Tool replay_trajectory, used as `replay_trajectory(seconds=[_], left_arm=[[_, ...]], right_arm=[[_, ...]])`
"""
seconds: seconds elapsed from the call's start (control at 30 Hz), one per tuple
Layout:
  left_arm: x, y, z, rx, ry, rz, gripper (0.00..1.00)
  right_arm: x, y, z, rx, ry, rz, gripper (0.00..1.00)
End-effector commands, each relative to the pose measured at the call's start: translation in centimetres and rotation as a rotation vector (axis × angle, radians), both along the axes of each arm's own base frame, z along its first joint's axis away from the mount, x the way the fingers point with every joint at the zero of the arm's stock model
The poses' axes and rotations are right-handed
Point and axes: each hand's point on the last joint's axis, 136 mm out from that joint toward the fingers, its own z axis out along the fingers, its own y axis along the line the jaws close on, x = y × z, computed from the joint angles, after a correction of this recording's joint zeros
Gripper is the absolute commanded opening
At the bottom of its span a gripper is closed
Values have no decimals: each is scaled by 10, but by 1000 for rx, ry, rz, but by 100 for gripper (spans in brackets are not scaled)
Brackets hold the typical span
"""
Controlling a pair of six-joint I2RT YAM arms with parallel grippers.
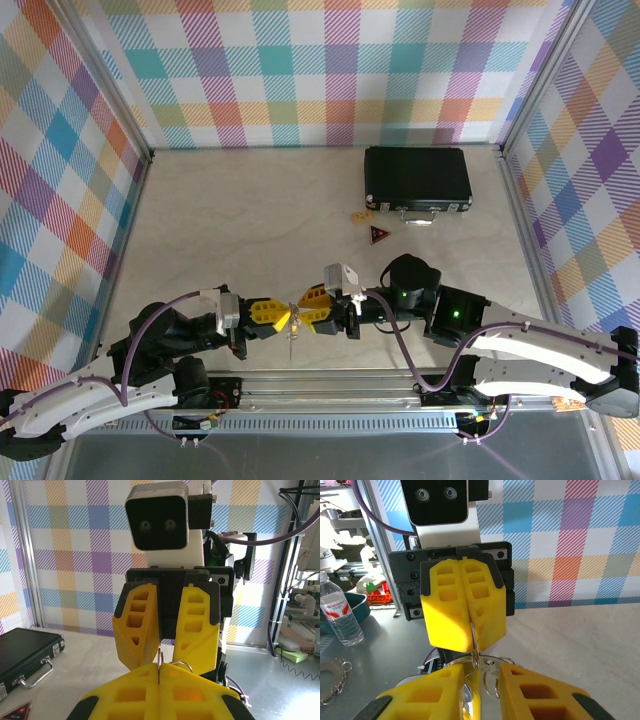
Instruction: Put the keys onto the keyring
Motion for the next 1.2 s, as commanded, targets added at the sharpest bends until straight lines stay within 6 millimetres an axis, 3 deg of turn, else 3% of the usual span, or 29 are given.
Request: replay_trajectory(seconds=[0.0, 0.33, 0.73, 0.97, 1.17], left_arm=[[-5, -1, 6, -14, -12, -26, 0], [-6, 1, 7, -13, -8, -30, 0], [-6, 1, 7, -12, -10, -27, 0], [7, 1, -4, 65, 20, 47, 0], [14, 3, -11, 160, 38, 89, 13]], right_arm=[[-8, 1, 24, 60, -15, 36, 23], [-7, 4, 20, 44, -13, 36, 17], [1, 3, 14, 5, -7, -13, 0], [8, -3, 7, -88, -19, -55, 0], [9, -11, 0, -231, -46, -60, 0]])
